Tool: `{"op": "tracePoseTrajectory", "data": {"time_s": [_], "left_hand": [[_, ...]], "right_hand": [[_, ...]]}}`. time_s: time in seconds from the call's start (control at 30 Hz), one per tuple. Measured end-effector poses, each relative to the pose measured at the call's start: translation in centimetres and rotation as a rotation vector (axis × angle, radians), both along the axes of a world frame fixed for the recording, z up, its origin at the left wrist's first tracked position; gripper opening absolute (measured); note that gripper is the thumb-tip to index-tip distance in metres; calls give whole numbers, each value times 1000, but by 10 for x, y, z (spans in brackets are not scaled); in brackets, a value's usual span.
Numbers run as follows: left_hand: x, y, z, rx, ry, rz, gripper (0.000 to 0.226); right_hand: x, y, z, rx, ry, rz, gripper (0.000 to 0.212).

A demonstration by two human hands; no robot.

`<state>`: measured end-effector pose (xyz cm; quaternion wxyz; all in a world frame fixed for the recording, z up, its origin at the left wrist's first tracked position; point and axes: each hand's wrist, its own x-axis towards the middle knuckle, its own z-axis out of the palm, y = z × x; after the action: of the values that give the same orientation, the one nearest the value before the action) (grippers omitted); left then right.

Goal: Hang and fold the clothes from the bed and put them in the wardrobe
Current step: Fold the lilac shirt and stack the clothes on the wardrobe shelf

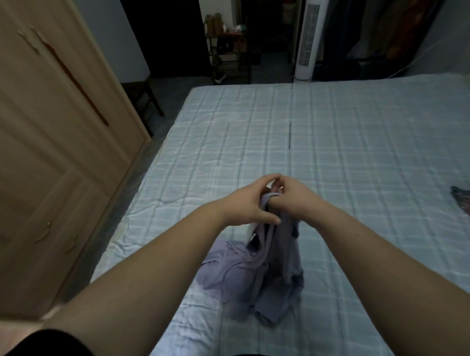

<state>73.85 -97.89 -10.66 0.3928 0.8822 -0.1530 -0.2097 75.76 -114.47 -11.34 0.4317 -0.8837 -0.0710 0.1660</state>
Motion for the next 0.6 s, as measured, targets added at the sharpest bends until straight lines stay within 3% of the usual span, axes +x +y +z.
{"op": "tracePoseTrajectory", "data": {"time_s": [0.13,0.2,0.27,0.33,0.4,0.5,0.6], "left_hand": [[1,-13,3,-1,-85,135,76],[4,-13,8,144,-105,136,53],[9,-10,9,250,-111,207,24],[12,-4,7,82,-13,381,12],[15,2,10,-262,185,557,8],[16,5,20,-649,356,658,9],[12,-3,31,-778,363,582,29]], "right_hand": [[-2,-5,2,124,35,6,26],[-8,-10,-1,206,20,-26,24],[-15,-14,-6,164,-119,-129,19],[-24,-16,-13,128,-283,-271,16],[-43,-12,-22,206,-349,-342,18],[-78,4,-31,231,-289,-264,17],[-89,23,-31,265,-151,-227,42]]}}
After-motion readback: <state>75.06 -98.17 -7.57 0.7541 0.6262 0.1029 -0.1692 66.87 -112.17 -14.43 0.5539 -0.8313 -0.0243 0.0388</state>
